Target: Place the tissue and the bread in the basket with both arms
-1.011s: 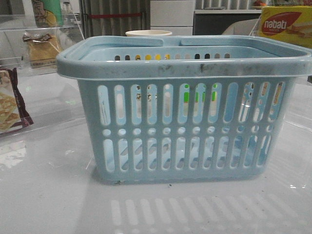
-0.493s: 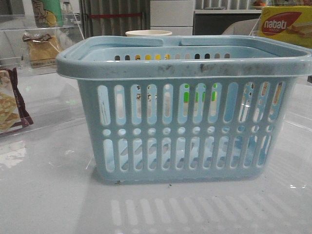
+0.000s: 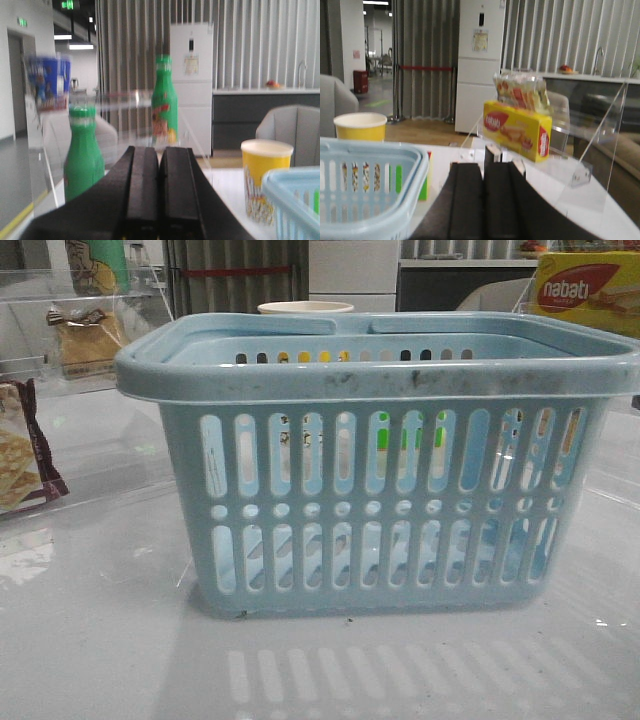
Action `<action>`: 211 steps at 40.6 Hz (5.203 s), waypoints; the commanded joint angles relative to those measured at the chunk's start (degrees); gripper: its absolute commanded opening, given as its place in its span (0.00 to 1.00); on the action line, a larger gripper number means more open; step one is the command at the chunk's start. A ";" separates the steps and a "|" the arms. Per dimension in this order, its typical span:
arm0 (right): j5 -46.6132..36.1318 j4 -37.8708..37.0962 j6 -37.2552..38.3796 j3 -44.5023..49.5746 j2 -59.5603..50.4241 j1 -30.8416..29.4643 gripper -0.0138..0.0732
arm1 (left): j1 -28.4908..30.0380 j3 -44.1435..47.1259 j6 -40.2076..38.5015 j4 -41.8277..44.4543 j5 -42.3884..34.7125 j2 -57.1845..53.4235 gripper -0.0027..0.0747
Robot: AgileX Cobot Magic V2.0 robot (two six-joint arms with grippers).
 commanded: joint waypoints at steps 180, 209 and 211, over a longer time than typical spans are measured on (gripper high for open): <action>32.55 8.31 2.67 -63.74 81.56 22.96 0.39 | -0.02 -30.91 0.07 -0.92 34.81 38.16 0.69; 31.65 10.82 -9.69 -58.59 75.50 25.08 0.69 | -0.02 -30.91 0.07 -0.92 34.81 38.16 0.69; 31.46 10.27 -10.43 -56.77 72.47 25.08 0.69 | -0.02 -30.91 0.07 -0.92 34.81 38.16 0.69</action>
